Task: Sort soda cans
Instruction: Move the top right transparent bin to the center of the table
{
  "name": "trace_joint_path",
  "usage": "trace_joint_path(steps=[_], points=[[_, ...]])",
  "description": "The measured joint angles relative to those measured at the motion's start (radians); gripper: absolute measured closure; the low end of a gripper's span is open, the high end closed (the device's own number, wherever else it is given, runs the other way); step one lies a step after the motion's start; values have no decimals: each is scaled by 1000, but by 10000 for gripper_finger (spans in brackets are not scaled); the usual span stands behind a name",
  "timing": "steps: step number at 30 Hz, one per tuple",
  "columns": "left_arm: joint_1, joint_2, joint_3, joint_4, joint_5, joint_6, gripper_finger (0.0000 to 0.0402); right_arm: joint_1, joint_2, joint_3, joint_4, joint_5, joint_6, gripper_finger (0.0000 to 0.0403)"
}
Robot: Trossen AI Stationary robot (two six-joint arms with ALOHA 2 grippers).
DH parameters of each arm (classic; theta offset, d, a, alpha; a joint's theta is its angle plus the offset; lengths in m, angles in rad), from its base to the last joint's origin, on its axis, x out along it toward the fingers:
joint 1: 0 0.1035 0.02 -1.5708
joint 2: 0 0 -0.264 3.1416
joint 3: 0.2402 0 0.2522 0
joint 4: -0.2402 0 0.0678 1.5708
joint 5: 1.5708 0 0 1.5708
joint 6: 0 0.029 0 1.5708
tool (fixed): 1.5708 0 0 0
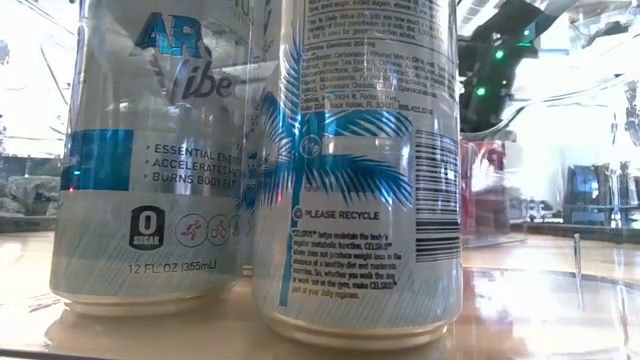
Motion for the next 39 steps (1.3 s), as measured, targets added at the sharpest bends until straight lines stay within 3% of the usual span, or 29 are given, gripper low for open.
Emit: trace_joint_path(steps=[11,20,26,33,36,39], points=[[0,0,0,0,1,0,68,-14,62,43,225,-10,-217,365],[0,0,0,0,2,0,68,-16,34,100,215,-7,-261,336],[0,0,0,-9,2,0,68,-17,-5,131,60,2,-158,337],[0,0,0,-46,14,0,68,5,-188,129,-305,87,-1,351],[0,0,0,-121,113,17,68,55,-280,67,-361,81,97,359],[-1,-4,0,-199,133,-2,68,125,-345,-30,-363,54,198,372]])
